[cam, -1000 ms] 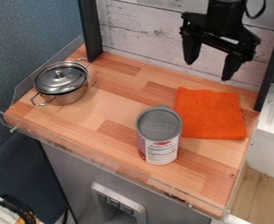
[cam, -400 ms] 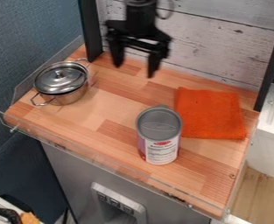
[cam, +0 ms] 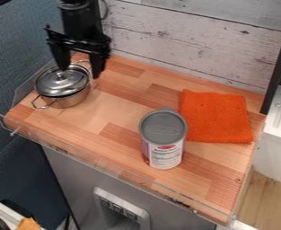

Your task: Put the silver lid on the orange cloth

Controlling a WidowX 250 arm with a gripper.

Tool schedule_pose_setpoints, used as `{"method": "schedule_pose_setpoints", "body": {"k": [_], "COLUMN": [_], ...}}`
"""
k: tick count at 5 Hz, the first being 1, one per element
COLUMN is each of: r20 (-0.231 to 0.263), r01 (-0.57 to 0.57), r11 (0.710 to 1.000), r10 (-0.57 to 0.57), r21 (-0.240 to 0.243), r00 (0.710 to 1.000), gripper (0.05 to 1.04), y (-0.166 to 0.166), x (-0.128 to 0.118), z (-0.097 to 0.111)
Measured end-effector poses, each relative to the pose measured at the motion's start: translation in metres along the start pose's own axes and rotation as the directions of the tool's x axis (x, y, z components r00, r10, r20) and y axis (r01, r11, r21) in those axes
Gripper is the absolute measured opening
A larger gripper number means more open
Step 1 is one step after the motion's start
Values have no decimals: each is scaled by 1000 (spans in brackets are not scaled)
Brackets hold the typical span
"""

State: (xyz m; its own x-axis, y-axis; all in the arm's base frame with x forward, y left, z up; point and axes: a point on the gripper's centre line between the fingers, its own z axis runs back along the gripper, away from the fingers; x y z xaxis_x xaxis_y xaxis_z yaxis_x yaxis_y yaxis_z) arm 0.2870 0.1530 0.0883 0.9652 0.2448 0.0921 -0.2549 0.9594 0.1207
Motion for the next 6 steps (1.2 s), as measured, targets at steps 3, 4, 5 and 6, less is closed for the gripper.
{"method": "schedule_pose_setpoints", "body": {"k": [3, 4, 5, 6], "r20": [-96, -140, -140, -136], "r01": [-133, -139, -141, -138], "r11": [991, 990, 990, 990], "r10": [132, 136, 138, 134], "r21": [-5, -11, -13, -21], "r00": [987, 981, 980, 982], "gripper": [1001, 1000, 958, 689], "y": [41, 42, 42, 42], "x": [15, 14, 17, 18], "z": [-40, -51, -51, -51]}}
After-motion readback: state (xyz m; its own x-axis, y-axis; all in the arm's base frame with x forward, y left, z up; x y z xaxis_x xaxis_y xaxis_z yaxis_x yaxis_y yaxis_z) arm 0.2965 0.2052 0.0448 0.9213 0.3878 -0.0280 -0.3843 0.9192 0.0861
